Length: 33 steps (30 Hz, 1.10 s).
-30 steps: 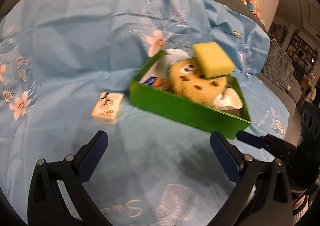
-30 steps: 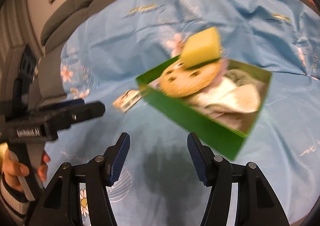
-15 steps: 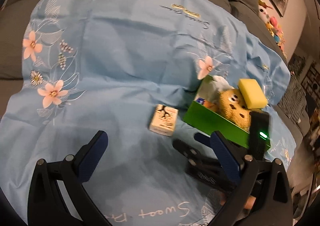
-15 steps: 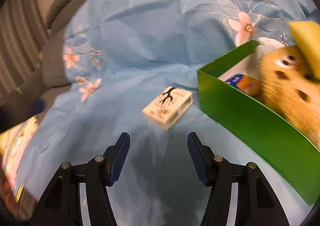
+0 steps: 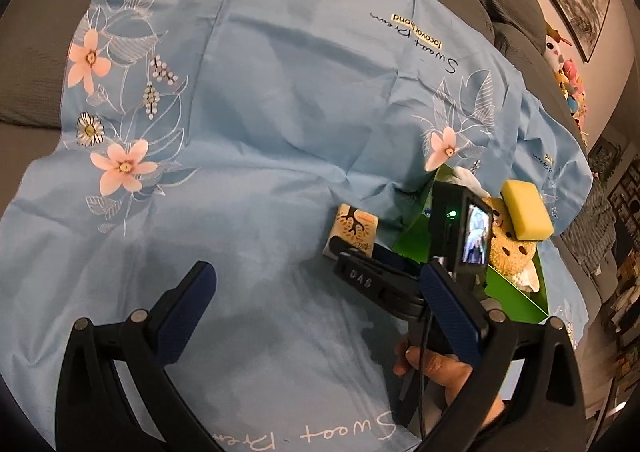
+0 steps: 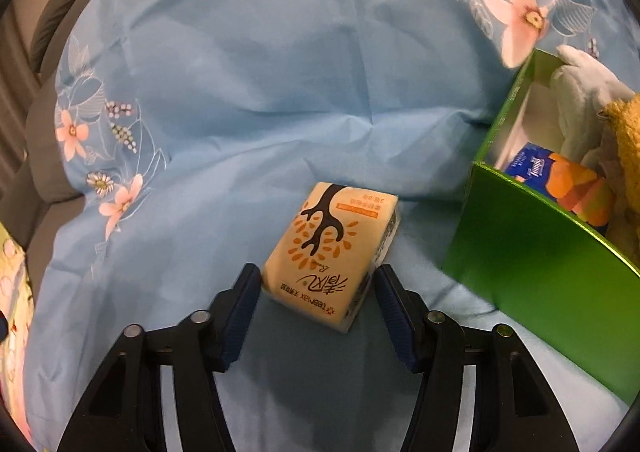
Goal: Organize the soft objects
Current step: 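Move the right gripper to the white tissue pack on the sheet, then close the right gripper on the white tissue pack and lift it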
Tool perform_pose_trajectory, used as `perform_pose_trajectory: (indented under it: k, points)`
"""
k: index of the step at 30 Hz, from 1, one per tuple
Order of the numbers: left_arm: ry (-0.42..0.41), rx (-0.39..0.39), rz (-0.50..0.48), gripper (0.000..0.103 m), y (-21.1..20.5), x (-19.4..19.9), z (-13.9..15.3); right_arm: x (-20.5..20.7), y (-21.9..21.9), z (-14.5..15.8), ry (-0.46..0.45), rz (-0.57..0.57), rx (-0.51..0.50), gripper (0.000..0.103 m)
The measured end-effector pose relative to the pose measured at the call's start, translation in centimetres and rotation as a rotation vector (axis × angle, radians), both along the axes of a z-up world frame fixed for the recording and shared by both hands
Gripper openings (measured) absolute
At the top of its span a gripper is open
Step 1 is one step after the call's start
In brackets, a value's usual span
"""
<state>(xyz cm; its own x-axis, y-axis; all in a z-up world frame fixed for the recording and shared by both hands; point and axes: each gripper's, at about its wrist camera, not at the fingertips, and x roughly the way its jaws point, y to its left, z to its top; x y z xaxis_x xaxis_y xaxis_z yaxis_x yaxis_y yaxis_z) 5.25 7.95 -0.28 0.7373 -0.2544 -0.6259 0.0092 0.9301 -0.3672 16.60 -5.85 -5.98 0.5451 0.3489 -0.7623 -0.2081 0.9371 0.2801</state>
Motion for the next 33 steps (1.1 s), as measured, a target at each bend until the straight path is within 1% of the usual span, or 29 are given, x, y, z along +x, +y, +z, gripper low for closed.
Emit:
perform_pose_trajectory:
  k: [3, 6, 10, 13, 16, 19, 22, 23, 24, 26, 29, 33]
  points:
    - [0.014, -0.012, -0.002, 0.102, 0.2, 0.2, -0.4, -0.6, -1.2, 0.0, 0.002, 0.021, 0.024, 0.050]
    - [0.030, 0.007, -0.013, 0.102, -0.2, 0.5, -0.7, -2.3, -2.5, 0.5, -0.008, 0.060, 0.035, 0.049]
    - [0.080, 0.013, -0.088, 0.102, -2.1, 1.2, -1.9, -7.0, -5.8, 1.0, 0.009, 0.151, 0.084, 0.049]
    - [0.123, -0.012, -0.190, 0.102, -4.7, 1.4, -3.2, -11.1, -9.5, 0.9, 0.031, 0.178, 0.070, 0.049]
    - [0.165, -0.043, -0.328, 0.102, -8.4, 1.2, -4.4, -14.2, -12.8, 1.1, 0.042, 0.196, 0.081, 0.049]
    - [0.178, 0.005, -0.452, 0.102, -12.8, 0.3, -5.2, -16.5, -15.1, 1.2, 0.044, 0.187, 0.055, 0.049]
    - [0.186, 0.026, -0.546, 0.102, -16.1, -0.8, -5.9, -17.4, -16.4, 1.0, 0.053, 0.159, 0.038, 0.056]
    - [0.188, 0.035, -0.560, 0.102, -16.9, -1.0, -6.1, -17.7, -16.9, 1.1, 0.051, 0.143, 0.036, 0.063]
    - [0.190, 0.042, -0.566, 0.102, -17.3, -1.1, -6.3, -17.9, -17.4, 1.2, 0.044, 0.131, 0.036, 0.066]
    - [0.190, 0.054, -0.570, 0.102, -17.9, -1.3, -6.7, -18.5, -17.9, 1.2, 0.023, 0.121, 0.037, 0.068]
    - [0.195, 0.060, -0.574, 0.102, -18.1, -1.2, -7.1, -18.7, -18.2, 0.8, 0.018, 0.116, 0.031, 0.068]
    - [0.206, 0.058, -0.573, 0.101, -18.2, -0.8, -7.5, -18.8, -17.5, 0.7, -0.012, 0.148, 0.041, 0.068]
